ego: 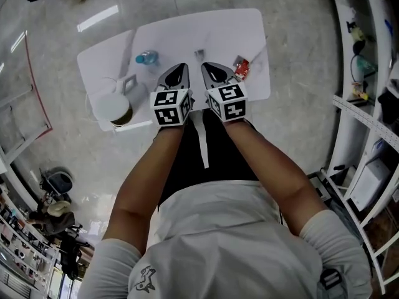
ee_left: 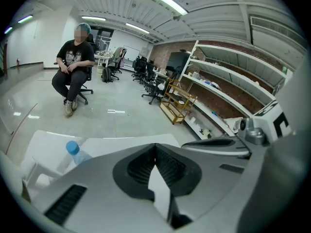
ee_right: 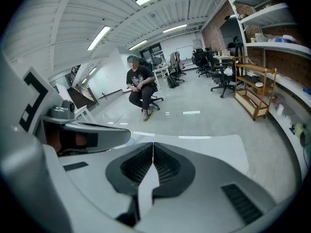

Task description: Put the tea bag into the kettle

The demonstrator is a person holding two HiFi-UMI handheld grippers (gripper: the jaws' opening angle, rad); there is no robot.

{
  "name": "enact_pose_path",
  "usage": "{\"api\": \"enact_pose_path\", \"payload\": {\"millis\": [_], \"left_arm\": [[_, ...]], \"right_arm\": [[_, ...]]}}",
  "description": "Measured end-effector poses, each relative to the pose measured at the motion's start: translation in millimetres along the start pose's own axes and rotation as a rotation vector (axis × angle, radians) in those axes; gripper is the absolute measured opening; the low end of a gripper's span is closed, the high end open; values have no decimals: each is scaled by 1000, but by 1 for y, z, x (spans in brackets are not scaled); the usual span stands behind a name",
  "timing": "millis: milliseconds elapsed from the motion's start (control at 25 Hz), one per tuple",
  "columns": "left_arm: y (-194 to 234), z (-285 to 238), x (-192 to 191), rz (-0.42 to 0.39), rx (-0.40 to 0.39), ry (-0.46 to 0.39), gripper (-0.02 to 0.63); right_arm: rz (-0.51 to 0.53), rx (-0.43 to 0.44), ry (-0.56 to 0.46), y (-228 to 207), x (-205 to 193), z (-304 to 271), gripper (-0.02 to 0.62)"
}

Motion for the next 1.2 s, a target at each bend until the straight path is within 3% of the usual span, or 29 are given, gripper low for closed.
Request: {"api": "enact_pose_path", "payload": {"millis": [720, 1200], "left_arm": [[54, -71, -42, 81, 15, 24, 2], [84, -108, -62, 54, 24, 27, 2]], "right_arm": [[-30, -13, 90, -23, -65, -81, 31], [-61, -29, 154, -34, -105, -130, 103]]}}
Point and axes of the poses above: the fingertips, and each gripper's own axes: z backward along the fingers, y to its left, x out of its top, the point moved 7 cm from there along z, backward along the fingers, and after that the axes turned 12 degrees about z, right-handed, at the moved point
